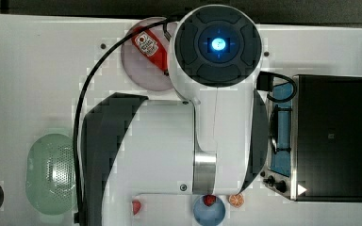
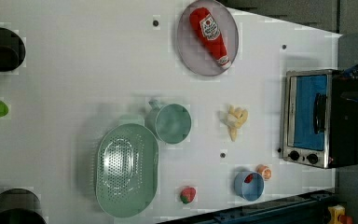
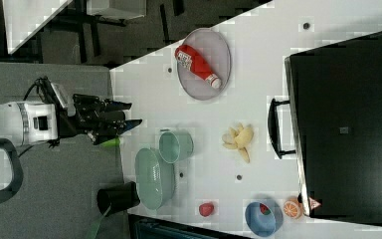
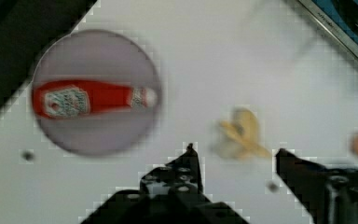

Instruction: Pick Banana and place it in mug.

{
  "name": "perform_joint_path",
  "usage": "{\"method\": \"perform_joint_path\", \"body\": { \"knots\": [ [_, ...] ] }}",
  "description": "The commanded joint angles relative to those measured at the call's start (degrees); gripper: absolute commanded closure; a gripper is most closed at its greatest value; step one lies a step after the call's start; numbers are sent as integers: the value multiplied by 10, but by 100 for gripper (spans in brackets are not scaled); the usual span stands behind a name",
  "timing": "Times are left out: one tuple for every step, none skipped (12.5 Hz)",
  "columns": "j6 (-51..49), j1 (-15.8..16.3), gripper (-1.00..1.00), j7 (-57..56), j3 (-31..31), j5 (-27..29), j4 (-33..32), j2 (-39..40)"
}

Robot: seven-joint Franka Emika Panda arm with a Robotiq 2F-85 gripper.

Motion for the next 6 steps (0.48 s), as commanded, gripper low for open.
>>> {"method": "perform_joint_path", "body": {
  "knots": [
    [-126, -5, -48, -16, -21, 22, -7, -126],
    [-126, -5, -69, -16, -21, 22, -10, -125],
    [-125, -5, -91, -16, -21, 22, -17, -123],
    [-124, -5, -100, -17, -21, 22, -29, -120],
    [-110, -4, -100, -17, -21, 22, -51, -111],
    [-89, -4, -100, -17, -21, 22, -70, -103]
  ]
}}
